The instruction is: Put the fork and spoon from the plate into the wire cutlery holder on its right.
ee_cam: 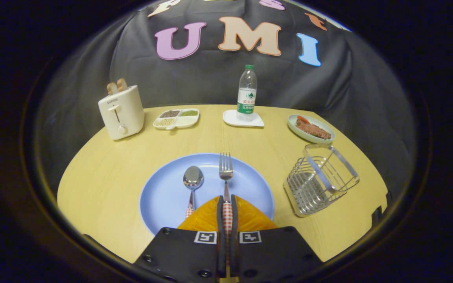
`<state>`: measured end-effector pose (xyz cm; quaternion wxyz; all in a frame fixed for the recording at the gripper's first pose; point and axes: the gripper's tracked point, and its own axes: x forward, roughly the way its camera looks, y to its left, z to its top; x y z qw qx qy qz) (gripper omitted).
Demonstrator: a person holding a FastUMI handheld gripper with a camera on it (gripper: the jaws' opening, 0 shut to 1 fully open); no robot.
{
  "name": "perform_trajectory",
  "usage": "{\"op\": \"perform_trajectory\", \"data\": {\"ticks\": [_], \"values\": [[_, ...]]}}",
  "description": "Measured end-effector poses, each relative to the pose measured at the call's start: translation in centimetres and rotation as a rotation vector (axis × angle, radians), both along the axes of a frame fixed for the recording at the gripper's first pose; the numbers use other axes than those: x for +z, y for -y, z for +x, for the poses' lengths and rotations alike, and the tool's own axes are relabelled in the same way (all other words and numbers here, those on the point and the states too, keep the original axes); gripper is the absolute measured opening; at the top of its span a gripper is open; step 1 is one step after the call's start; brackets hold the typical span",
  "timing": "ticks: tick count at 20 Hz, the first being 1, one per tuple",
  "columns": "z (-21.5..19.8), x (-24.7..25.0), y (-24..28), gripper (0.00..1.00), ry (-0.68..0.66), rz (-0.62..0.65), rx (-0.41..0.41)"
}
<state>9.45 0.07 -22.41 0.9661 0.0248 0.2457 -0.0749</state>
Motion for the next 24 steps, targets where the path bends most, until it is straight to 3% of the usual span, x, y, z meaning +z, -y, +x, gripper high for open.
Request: {"op": "perform_trajectory", "data": {"ticks": [7,13,18,24], "values": [[-1.9,6.1,1.7,0.07,-0.03,-0.008,-0.104],[-3.7,10.5,5.7,0.07,-0.173,0.068,-0.281],[-5.6,10.7,9.6,0.07,-0.379,0.139,-0.423],[-5.3,7.7,11.3,0.07,-0.599,0.31,-0.459]]}}
